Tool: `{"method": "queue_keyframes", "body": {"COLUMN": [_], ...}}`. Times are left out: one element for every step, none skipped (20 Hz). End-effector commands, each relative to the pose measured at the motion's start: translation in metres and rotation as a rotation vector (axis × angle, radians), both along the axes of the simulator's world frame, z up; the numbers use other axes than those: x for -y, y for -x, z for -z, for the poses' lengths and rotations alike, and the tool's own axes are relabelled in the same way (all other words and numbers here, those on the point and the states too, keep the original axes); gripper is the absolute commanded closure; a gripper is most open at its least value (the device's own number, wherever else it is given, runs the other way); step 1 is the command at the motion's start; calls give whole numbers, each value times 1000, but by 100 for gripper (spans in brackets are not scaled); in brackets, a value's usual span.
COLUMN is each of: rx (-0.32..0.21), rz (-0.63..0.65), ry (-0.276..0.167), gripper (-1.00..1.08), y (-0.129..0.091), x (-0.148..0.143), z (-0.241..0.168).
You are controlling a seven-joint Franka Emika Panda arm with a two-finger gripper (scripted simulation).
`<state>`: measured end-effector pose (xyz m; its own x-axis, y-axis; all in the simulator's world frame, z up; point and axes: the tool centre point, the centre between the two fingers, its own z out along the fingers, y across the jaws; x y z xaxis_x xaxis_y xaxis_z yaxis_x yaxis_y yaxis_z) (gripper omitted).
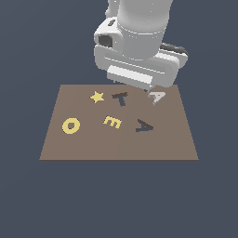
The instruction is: Insert a designated object into the corresponding slot on a board.
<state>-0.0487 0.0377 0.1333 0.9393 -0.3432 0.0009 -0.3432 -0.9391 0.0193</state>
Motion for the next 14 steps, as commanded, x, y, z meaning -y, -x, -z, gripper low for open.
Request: {"method": "queue_keyframes", "body": {"rx": [1,2,2,2,3,3,4,4,5,5,6,6,7,7], "rz": [76,107,138,170,201,232,263,294,325,356,387,418,448,477], "ry": [-1,-2,-2,-3,-3,-4,-4,-4,-5,-5,-6,-6,-7,-7], "gripper": [-92,-92,-92,-92,-92,-92,-92,-92,-92,-92,-92,-92,-92,-92], "y": [7,10,12,15,17,19,21,23,25,27,28,30,31,32], "x": [-8,-11,-15,-19,-22,-26,-30,-34,-38,-42,-46,-50,-54,-58], "z": [7,10,14,17,20,23,26,29,32,35,38,41,44,47]}}
